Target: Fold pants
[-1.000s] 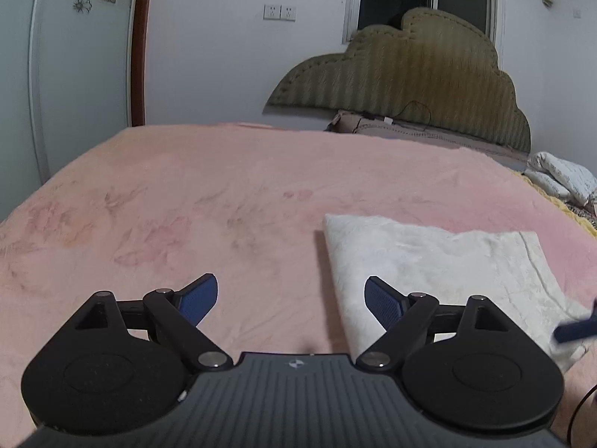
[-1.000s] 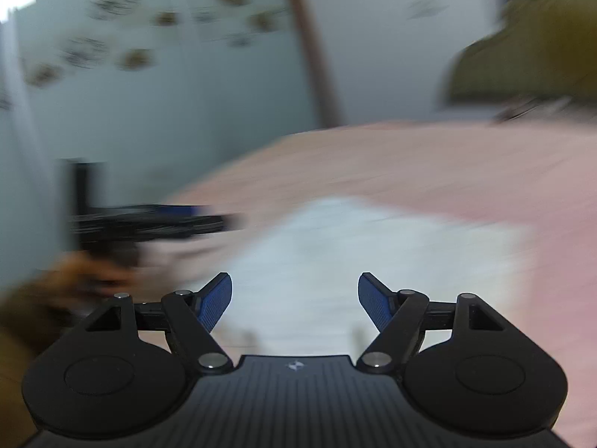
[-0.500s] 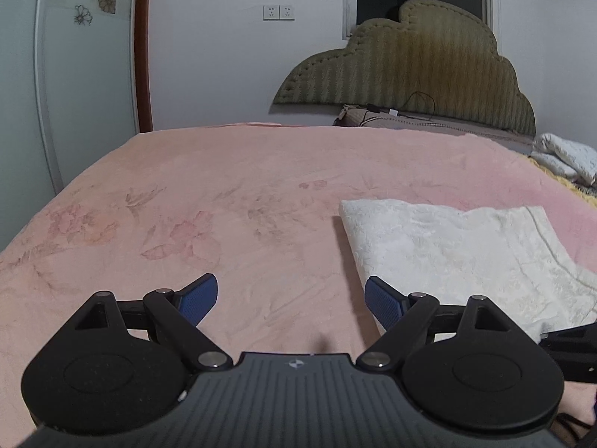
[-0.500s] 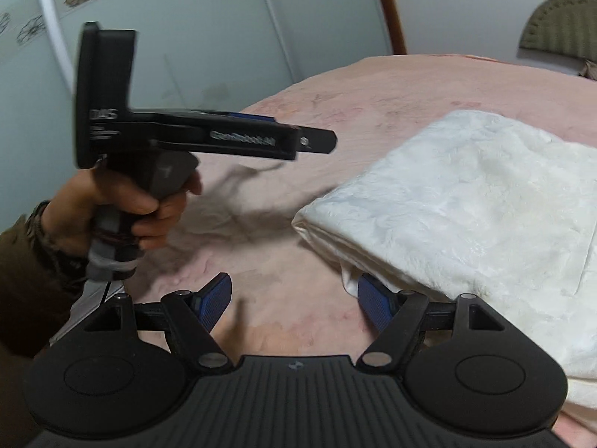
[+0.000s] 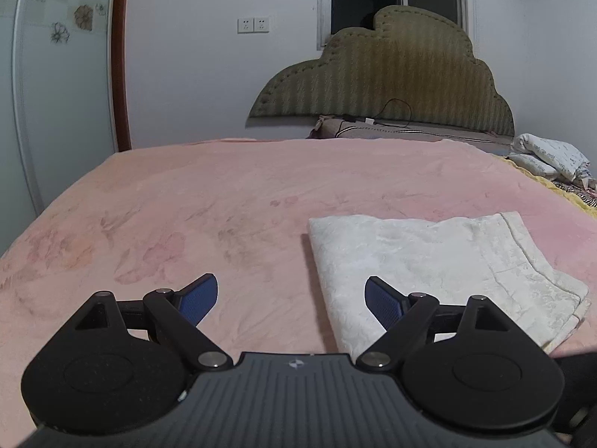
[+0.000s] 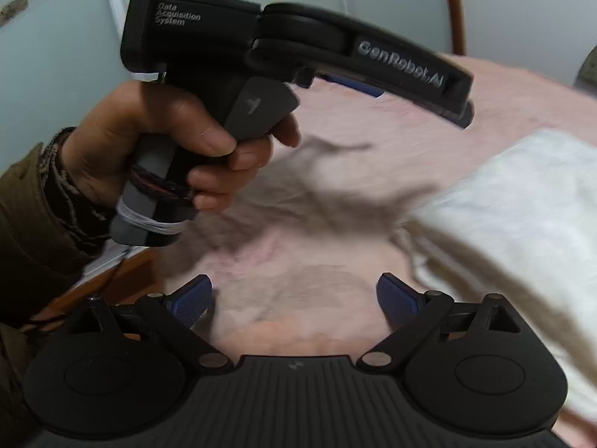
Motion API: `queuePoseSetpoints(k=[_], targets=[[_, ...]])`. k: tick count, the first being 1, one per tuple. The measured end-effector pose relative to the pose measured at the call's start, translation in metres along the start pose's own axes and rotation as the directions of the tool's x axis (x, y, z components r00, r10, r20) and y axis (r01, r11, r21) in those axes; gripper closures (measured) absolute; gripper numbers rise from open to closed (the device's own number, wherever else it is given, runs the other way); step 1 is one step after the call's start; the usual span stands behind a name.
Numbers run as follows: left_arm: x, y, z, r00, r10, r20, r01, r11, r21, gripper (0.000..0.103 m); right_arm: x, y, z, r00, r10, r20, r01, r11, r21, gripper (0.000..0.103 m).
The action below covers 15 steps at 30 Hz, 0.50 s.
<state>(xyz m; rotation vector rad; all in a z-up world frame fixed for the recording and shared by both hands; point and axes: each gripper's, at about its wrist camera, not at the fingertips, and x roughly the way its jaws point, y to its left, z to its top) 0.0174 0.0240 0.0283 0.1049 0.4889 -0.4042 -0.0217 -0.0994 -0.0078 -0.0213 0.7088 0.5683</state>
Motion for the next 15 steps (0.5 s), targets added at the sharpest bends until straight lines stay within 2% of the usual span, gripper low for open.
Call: queuePoseSetpoints(k=[2,3,4,5,6,8,9,10,11,13,14,15], targets=[[0.004,-0.004,0.003,1.0,-0.02,-0.001,0.02,1.0,-0.001,0.015,-0.034,-0.019,0.006,0.996,0.026,0.086,-0.031,0.998,0.058,0.007],[0.006,-0.007,0.004,0.999,-0.041,0.003,0.041,0.999,-0.002,0.015,-0.056,-0.031,0.008,0.99,0.008,0.14,-0.019,0.997,0.081,0.007],[0.008,-0.011,0.006,0.998,-0.067,0.009,0.067,0.998,0.0,0.015,-0.074,-0.041,0.01,0.983,-0.041,0.179,0.023,0.995,0.098,0.007],[0.009,-0.017,0.008,0.995,-0.096,0.017,0.096,0.995,0.008,0.015,-0.092,-0.053,0.01,0.969,-0.126,0.211,0.102,0.987,0.121,0.007],[0.01,-0.025,0.009,0.991,-0.129,0.026,0.128,0.991,0.024,0.015,-0.107,-0.066,0.01,0.947,-0.228,0.228,0.199,0.969,0.144,0.007],[0.014,-0.043,0.009,0.981,-0.192,0.037,0.189,0.979,0.073,0.015,-0.12,-0.093,0.005,0.89,-0.411,0.2,0.375,0.906,0.196,0.007],[0.018,-0.052,0.007,0.974,-0.226,0.032,0.221,0.969,0.108,0.015,-0.122,-0.108,0.001,0.867,-0.471,0.161,0.434,0.873,0.222,0.007],[0.022,-0.061,0.004,0.967,-0.254,0.016,0.249,0.958,0.144,0.015,-0.121,-0.122,-0.004,0.86,-0.496,0.121,0.459,0.855,0.241,0.007],[0.03,-0.07,-0.001,0.962,-0.274,-0.023,0.273,0.944,0.184,0.014,-0.118,-0.134,-0.011,0.863,-0.499,0.084,0.465,0.847,0.257,0.007],[0.044,-0.083,-0.014,0.952,-0.279,-0.128,0.303,0.923,0.237,0.015,-0.112,-0.148,-0.027,0.883,-0.469,-0.003,0.453,0.851,0.267,0.007],[0.049,-0.088,-0.022,0.946,-0.279,-0.163,0.313,0.915,0.255,0.018,-0.108,-0.147,-0.035,0.883,-0.468,-0.037,0.463,0.855,0.232,0.007],[0.049,-0.088,-0.027,0.948,-0.283,-0.147,0.313,0.914,0.258,0.017,-0.11,-0.144,-0.042,0.875,-0.482,-0.037,0.48,0.855,0.195,0.007]])
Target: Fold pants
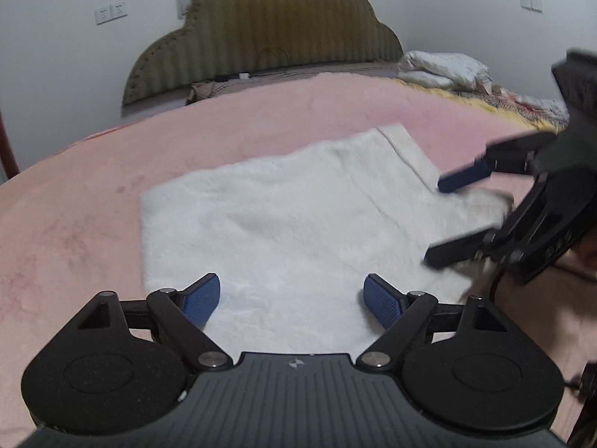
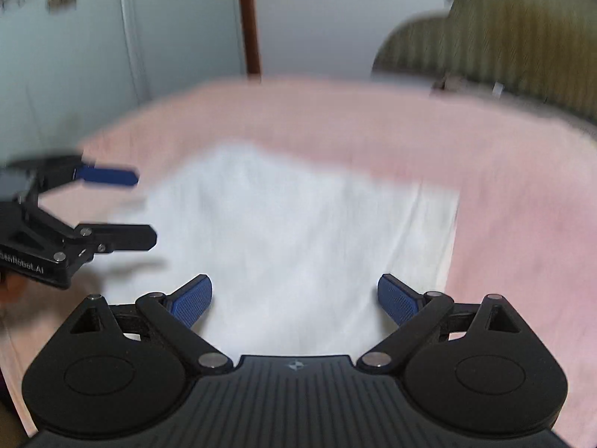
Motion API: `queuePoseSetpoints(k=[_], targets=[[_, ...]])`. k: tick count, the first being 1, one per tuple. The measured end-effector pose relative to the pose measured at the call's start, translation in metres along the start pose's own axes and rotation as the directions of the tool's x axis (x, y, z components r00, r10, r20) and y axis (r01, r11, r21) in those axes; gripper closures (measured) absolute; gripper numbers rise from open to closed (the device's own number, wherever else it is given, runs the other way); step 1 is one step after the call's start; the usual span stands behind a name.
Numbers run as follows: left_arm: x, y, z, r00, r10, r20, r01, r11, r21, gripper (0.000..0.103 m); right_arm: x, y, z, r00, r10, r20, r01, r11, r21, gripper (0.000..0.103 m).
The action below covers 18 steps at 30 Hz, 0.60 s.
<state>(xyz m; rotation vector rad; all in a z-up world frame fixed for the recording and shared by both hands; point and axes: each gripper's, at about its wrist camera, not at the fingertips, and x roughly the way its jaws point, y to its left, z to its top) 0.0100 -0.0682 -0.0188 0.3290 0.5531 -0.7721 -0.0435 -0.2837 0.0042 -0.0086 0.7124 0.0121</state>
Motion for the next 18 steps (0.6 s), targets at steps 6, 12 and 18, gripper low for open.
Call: queuePoseSetpoints(k=[6,12,18], targets=[[0.003,0.015,0.007,0.999,-0.008,0.039,0.012,0.995,-0.099,0.014,-0.018,0.001,0.01,0.994,0.02,0.107,-0.024,0.999,0.039,0.006],[-0.006,0.013,-0.001,0.999,0.008,0.05,-0.006,1.0,-0.028,0.014,-0.006,-0.002,-0.004,0.999,0.023,0.028,-0.024,0.999,0.039,0.006],[-0.002,0.074,-0.001,0.999,0.052,0.005,-0.049,0.969,-0.24,0.008,-0.021,-0.071,-0.008,0.997,0.001,0.076,-0.03,0.927,0.375,0.001]])
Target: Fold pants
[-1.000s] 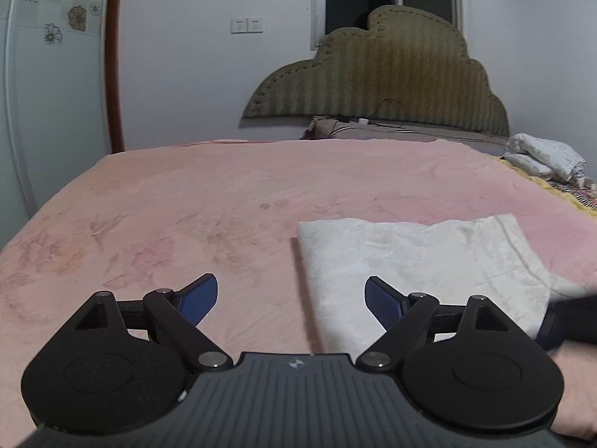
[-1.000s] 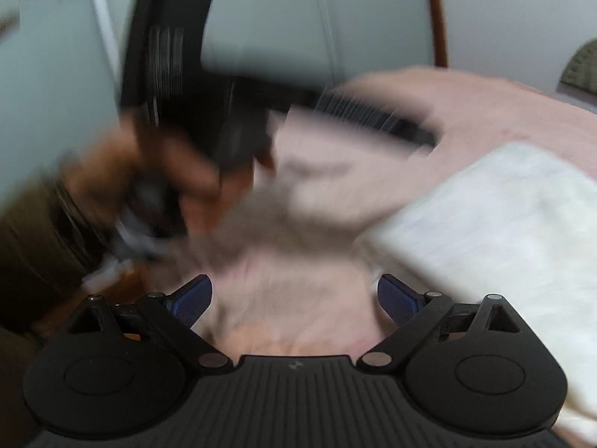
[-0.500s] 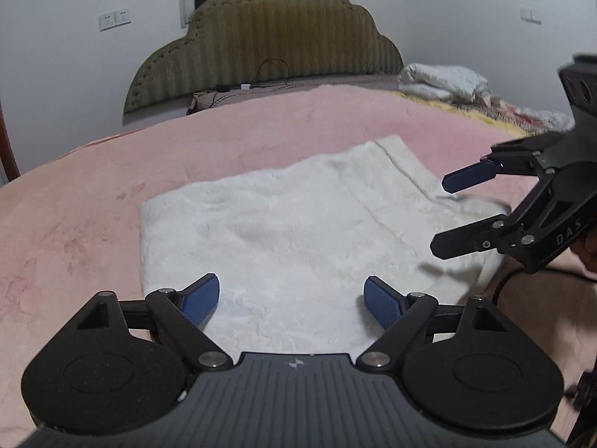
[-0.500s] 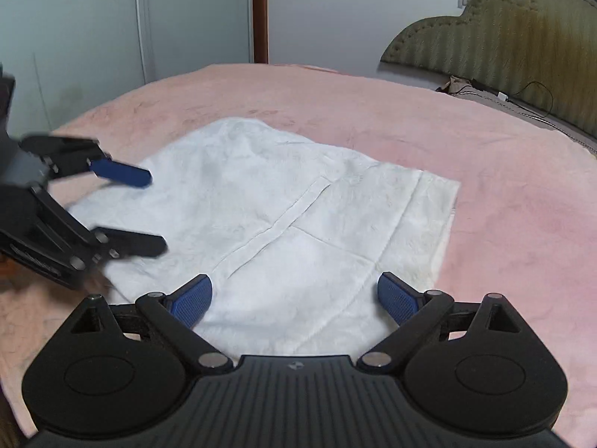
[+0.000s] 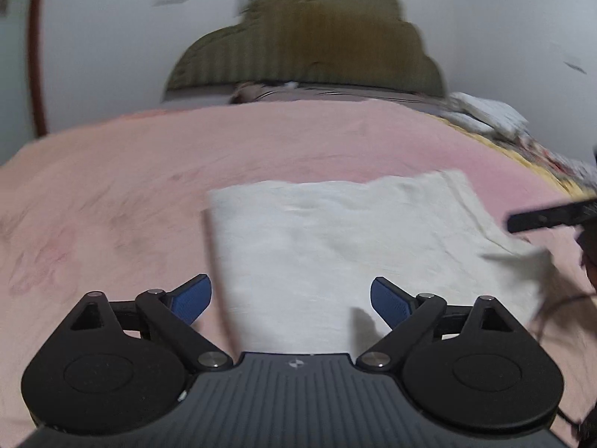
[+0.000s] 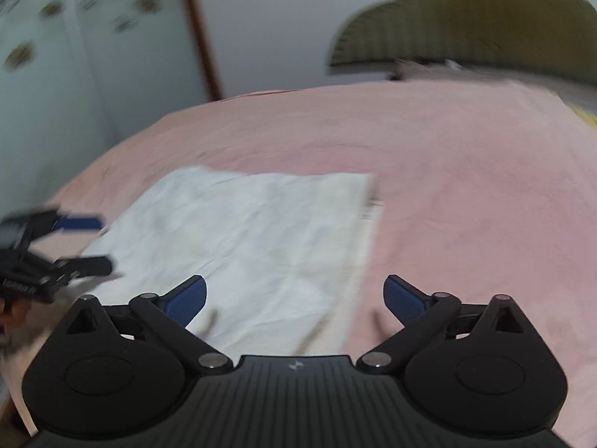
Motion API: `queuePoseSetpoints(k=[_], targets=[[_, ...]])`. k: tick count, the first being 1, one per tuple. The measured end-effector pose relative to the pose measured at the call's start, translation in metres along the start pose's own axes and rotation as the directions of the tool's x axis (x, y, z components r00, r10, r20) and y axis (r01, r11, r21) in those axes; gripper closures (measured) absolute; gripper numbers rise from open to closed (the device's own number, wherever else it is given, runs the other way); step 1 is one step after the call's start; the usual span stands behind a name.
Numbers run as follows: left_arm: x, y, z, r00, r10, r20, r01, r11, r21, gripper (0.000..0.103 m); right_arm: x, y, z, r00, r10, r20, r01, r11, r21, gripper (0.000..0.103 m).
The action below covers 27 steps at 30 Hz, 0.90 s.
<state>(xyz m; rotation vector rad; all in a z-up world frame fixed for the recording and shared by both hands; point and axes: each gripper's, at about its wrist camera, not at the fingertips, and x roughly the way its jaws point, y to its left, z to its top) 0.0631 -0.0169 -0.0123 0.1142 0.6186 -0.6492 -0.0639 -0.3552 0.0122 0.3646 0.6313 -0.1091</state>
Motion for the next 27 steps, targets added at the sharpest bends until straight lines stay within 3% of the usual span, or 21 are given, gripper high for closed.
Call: queuePoseSetpoints(k=[3,6,8,11,13,15,17,19,20,21,22,23,24,27], targets=[[0.014,0.032,0.003,0.995,-0.072,-0.066,0.062,0.988,-0.143,0.008,0.017,-0.034,0.002,0.987,0.155,-0.044,-0.145,0.974,0.171,0.001],[0.029,0.049,0.003,0.976,-0.182,-0.117,0.15,0.958,-0.243,0.007,0.032,-0.046,0.002,0.972,0.223,-0.075,-0.202,0.954,0.222,0.001],[0.035,0.05,0.005,0.968,-0.222,-0.119,0.189,0.953,-0.237,0.002,0.037,-0.043,0.005,0.96,0.265,-0.095,-0.242,0.949,0.202,0.0],[0.047,0.048,0.009,0.944,-0.301,-0.135,0.268,0.938,-0.221,0.002,0.046,-0.039,0.007,0.919,0.37,-0.137,-0.343,0.92,0.188,0.0],[0.057,0.045,0.013,0.927,-0.351,-0.135,0.315,0.921,-0.231,0.001,0.048,-0.039,0.009,0.907,0.398,-0.135,-0.375,0.912,0.166,0.0],[0.067,0.044,0.016,0.92,-0.37,-0.129,0.33,0.909,-0.254,0.001,0.055,-0.047,0.014,0.894,0.435,-0.109,-0.405,0.888,0.219,0.0],[0.075,0.045,0.017,0.916,-0.387,-0.109,0.342,0.893,-0.293,0.004,0.064,-0.051,0.017,0.886,0.458,-0.075,-0.428,0.869,0.25,0.0],[0.078,0.045,0.018,0.911,-0.4,-0.104,0.352,0.882,-0.312,0.006,0.071,-0.046,0.02,0.893,0.446,-0.058,-0.421,0.875,0.238,0.005],[0.078,0.044,0.018,0.909,-0.402,-0.108,0.353,0.883,-0.309,0.011,0.073,-0.042,0.02,0.907,0.416,-0.069,-0.394,0.894,0.214,0.023],[0.077,0.042,0.017,0.915,-0.386,-0.117,0.338,0.893,-0.297,0.027,0.074,-0.037,0.02,0.927,0.367,-0.075,-0.348,0.918,0.19,0.035],[0.075,0.041,0.017,0.927,-0.351,-0.128,0.306,0.91,-0.279,0.036,0.076,-0.034,0.02,0.941,0.329,-0.079,-0.31,0.932,0.187,0.059],[0.073,0.042,0.016,0.94,-0.313,-0.135,0.269,0.924,-0.271,0.057,0.075,-0.036,0.019,0.939,0.335,-0.073,-0.315,0.927,0.202,0.064],[0.071,0.045,0.016,0.944,-0.305,-0.129,0.258,0.922,-0.287,0.07,0.074,-0.039,0.017,0.938,0.342,-0.061,-0.322,0.922,0.216,0.066],[0.062,0.043,0.016,0.958,-0.271,-0.093,0.238,0.933,-0.271,0.083,0.07,-0.036,0.013,0.943,0.332,-0.031,-0.317,0.922,0.223,0.071]])
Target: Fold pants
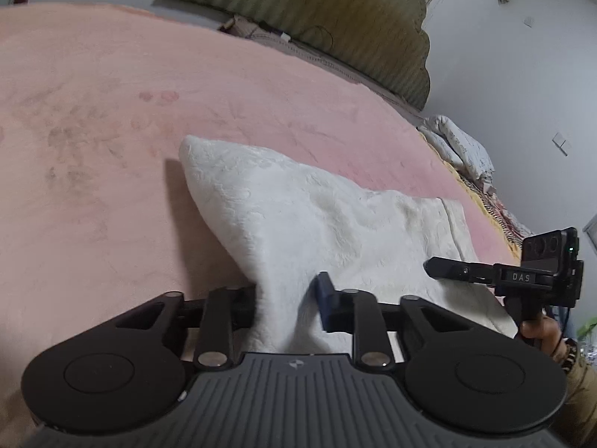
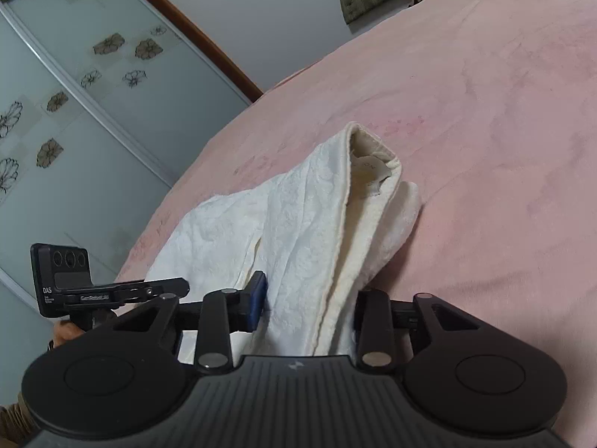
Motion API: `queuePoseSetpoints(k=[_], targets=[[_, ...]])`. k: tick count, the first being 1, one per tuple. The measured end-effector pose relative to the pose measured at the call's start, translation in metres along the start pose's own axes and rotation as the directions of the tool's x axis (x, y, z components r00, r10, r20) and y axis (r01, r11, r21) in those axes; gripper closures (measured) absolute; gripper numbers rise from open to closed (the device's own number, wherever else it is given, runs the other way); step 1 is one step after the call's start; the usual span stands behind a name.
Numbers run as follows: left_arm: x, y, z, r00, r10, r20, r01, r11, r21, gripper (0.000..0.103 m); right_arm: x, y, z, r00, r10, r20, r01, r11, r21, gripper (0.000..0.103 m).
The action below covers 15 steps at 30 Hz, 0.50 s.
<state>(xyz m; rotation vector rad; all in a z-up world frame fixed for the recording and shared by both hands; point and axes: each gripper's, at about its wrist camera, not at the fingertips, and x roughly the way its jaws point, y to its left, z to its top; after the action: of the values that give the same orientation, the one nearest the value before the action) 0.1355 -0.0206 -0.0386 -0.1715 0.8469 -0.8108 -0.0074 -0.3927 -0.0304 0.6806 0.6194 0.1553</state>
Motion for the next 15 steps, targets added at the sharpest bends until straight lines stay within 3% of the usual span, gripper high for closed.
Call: queuePoseSetpoints(k=[3,10,15], targets=[[-0.013,-0.022,-0.007,0.995,0.055,0.083,-0.064,0.991,0.114,0.095,-0.004,0.015,-0.001,0.999,-0.017,0.038,0.018,0.999,-0.045,0.078],[-0.05,-0.037,-0.005,0.975,0.084,0.205,-0.117,0.981,0.155,0.095,-0.018,0.059,0.01,0.995,-0.005,0.096,0.025,0.978,-0.209,0.081],[-0.064,-0.033,0.02,0.951,0.15,0.271,-0.205,0.961,0.188,0.095,0.002,0.076,0.036,0.994,0.04,0.098,-0.013,0.967,-0.255,0.081]])
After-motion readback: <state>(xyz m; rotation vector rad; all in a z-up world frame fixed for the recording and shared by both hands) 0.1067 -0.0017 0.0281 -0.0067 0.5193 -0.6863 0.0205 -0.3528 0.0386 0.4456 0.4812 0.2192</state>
